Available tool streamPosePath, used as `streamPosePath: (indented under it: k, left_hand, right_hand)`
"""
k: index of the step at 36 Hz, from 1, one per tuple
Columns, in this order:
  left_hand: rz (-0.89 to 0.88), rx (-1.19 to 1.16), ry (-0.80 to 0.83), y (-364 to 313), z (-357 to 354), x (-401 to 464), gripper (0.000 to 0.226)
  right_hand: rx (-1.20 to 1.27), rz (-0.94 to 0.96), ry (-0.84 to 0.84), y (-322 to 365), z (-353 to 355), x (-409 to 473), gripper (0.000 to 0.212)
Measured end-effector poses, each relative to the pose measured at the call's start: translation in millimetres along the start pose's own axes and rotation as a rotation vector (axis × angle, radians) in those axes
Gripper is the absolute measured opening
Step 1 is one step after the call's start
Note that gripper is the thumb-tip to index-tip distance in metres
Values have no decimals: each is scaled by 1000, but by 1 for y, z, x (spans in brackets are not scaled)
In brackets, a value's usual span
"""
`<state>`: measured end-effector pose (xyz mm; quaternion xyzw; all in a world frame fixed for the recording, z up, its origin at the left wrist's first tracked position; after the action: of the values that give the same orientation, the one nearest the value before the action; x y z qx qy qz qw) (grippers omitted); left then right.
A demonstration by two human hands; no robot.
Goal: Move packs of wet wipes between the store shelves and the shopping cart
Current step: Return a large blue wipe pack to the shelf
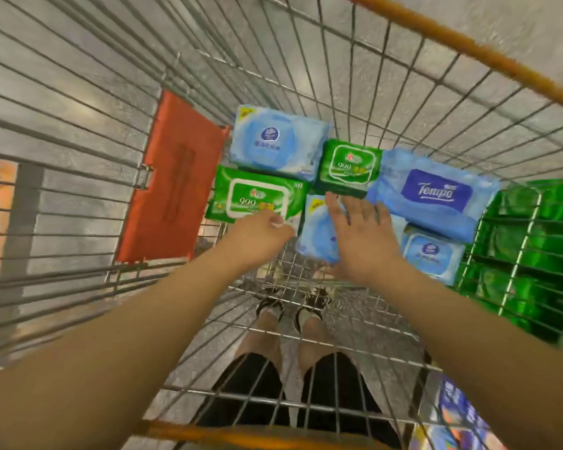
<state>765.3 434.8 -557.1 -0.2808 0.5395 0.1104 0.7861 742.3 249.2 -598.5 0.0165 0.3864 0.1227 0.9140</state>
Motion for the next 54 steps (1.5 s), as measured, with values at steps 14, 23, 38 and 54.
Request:
streamPosePath:
  k: [14, 23, 38, 54]
  left_hand:
    - [-103, -460, 406, 5, -55, 9, 33]
    - [-182, -740, 341, -1, -60, 9, 57]
    - [-433, -995, 208, 3, 75, 27, 104]
    - [-214, -973, -87, -20, 127, 100, 67]
  right_hand:
    - [102, 162, -132, -1, -30, -51, 131]
    - [295, 228, -178, 19, -6, -72, 114]
    - [1884, -105, -251, 13, 66, 22, 79]
    - [1599, -334, -283, 27, 64, 102, 104]
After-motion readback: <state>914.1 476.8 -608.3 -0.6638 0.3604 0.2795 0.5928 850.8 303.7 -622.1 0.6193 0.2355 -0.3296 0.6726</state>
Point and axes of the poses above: each hand's wrist, its own x-axis towards the middle knuckle, its own z-axis out of the back of the hand, y = z × x, the point moved 5 cm from there along x, towards the middle knuckle, and after that the axes turned 8 degrees about y, right-handed, at the moved point
